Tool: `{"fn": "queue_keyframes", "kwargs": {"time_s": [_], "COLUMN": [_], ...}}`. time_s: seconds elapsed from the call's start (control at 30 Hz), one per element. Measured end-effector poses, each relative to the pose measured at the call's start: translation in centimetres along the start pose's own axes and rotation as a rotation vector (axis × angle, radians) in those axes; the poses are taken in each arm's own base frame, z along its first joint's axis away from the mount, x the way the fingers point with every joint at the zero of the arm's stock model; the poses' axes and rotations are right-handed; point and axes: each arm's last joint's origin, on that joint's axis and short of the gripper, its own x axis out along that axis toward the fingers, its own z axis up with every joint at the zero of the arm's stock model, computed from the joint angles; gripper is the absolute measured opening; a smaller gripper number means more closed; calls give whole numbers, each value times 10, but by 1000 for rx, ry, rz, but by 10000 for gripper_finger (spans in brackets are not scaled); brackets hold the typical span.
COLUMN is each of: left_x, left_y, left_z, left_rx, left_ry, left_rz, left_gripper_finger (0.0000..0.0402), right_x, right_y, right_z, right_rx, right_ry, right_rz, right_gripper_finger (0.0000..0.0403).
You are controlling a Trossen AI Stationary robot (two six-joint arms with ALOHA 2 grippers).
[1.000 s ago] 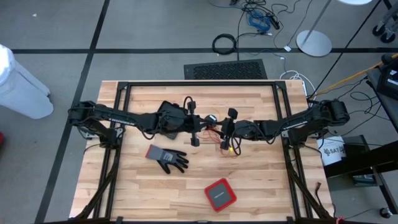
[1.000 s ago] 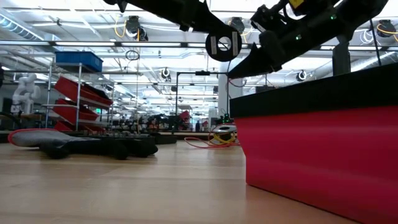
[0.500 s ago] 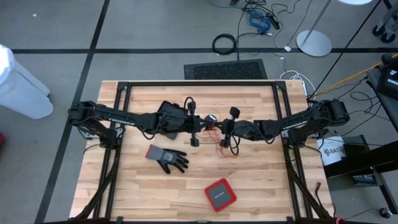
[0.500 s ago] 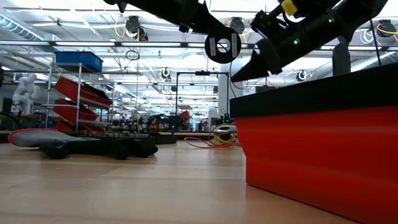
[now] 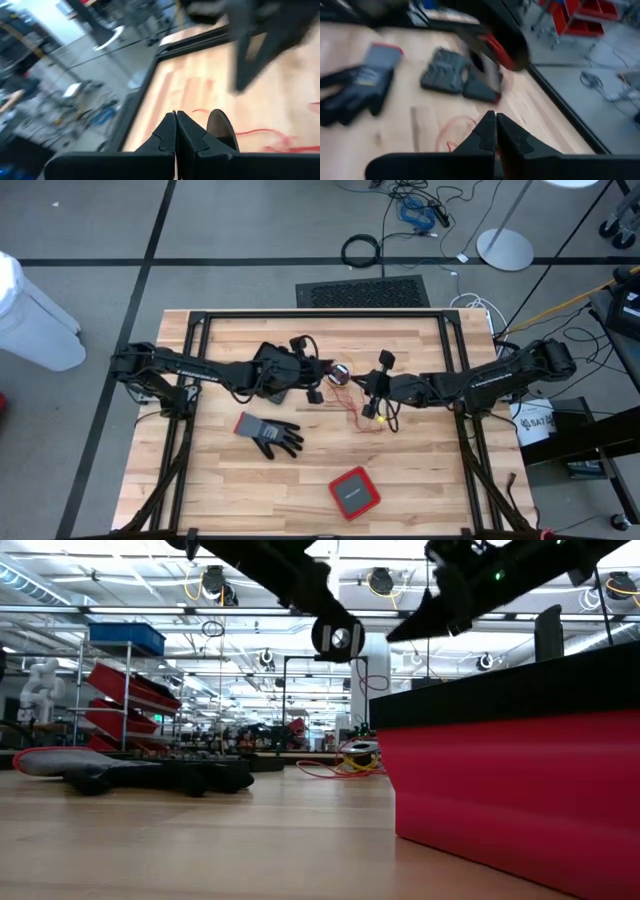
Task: Coil cords
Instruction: Uncoil the red wire from the spool
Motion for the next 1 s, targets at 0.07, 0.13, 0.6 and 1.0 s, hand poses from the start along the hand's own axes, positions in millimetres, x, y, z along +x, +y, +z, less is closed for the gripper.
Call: {"fn": "queue_keyframes", "kwargs": {"time_s": [0.07, 0.13, 0.6, 1.0], "left_x": [5, 10, 13, 1], "left_y": [0, -1, -5, -13], "left_z": [-1, -2, 6, 16], "left_rx": [-10, -20, -93, -95], "left_ry": [-1, -14, -153, -198], "left_rz": [43, 55, -43, -80], "left_gripper_finger": [0, 0, 0, 0], "right_x": [-2, -2, 5, 10], "right_y": [5, 8, -5, -16], "right_z": [5, 5, -3, -6], "right_rx": [-1, -6, 39, 55], "right_ry": [-48, -59, 23, 47], "right_rz": [55, 62, -33, -73], "right_gripper_finger": [0, 0, 94, 131]}}
